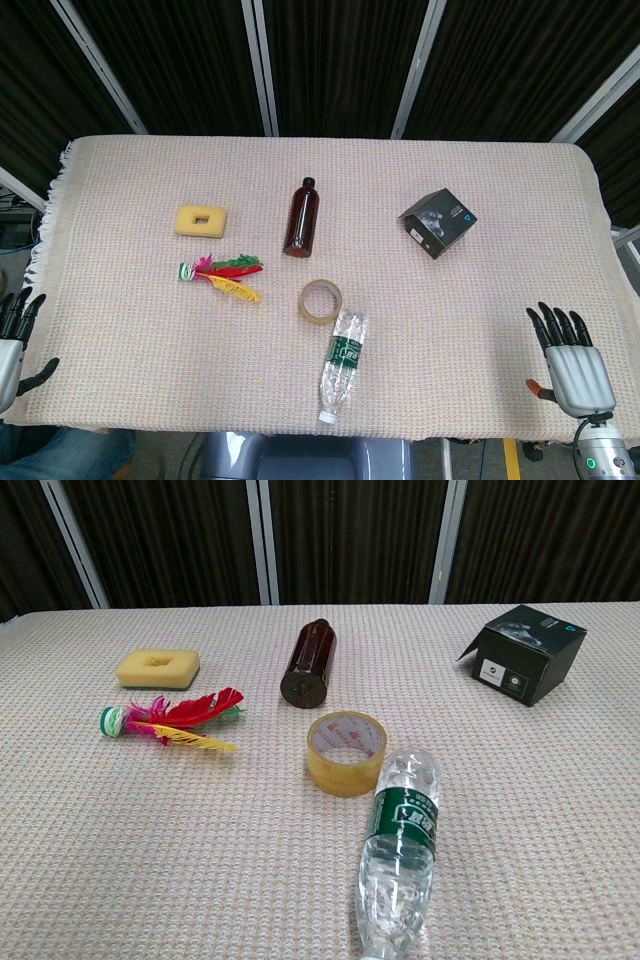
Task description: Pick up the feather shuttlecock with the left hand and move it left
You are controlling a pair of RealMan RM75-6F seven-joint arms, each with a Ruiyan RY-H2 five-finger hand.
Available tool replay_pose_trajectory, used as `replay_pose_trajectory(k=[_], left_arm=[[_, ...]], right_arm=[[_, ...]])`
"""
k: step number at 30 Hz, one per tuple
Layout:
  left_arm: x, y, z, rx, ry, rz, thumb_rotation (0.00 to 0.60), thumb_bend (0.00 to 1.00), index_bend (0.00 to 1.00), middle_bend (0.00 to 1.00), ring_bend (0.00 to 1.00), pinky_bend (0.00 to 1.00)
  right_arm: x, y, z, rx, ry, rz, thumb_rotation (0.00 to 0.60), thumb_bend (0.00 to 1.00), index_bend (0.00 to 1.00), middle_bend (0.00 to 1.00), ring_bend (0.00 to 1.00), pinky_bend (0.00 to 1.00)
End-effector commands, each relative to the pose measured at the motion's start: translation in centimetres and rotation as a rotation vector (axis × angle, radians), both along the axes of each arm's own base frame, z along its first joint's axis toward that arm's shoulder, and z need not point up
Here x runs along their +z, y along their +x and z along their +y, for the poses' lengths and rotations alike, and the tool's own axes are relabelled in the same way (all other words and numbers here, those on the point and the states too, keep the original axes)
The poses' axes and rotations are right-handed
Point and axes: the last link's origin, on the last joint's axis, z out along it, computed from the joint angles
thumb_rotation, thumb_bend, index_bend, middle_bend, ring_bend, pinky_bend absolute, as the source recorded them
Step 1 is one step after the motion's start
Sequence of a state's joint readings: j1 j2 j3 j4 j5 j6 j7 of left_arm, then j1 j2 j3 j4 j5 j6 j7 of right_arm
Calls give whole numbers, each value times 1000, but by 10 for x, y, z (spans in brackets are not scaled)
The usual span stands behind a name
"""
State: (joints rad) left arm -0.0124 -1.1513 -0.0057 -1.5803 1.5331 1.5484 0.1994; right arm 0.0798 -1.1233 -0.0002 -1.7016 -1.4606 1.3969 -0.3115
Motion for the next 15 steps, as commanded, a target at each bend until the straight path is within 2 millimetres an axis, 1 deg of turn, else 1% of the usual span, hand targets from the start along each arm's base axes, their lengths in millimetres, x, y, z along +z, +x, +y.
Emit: replay_pose_trajectory(k=[1,4,8,9,11,12,15], left_arm=[[0,0,-1,7,-4,-6,600,207,65,0,0,0],[-1,-2,2,17,-8,-12,600,208,78,0,0,0],[-6,-2,16,-10,-14,-31,600,212,132,0,0,0],[-9,0,22,-30,-15,-49,600,215,159,0,0,0],[-17,6,38,-81,-18,-105,600,221,217,0,0,0],[-24,14,54,-125,-24,-116,600,225,250,0,0,0],[-39,26,83,-183,-19,-91,600,234,331,0,0,0]], right_arm=[[0,1,-1,5,-1,-5,600,62,0,0,0,0],[1,1,-2,6,4,-7,600,62,0,0,0,0],[3,-1,-3,-2,2,-8,600,62,0,0,0,0],[4,0,-3,1,-3,-12,600,62,0,0,0,0],[4,2,-3,13,-5,-15,600,62,0,0,0,0],[3,3,-4,17,1,-20,600,62,0,0,0,0],[2,3,-10,19,10,-22,600,62,0,0,0,0]])
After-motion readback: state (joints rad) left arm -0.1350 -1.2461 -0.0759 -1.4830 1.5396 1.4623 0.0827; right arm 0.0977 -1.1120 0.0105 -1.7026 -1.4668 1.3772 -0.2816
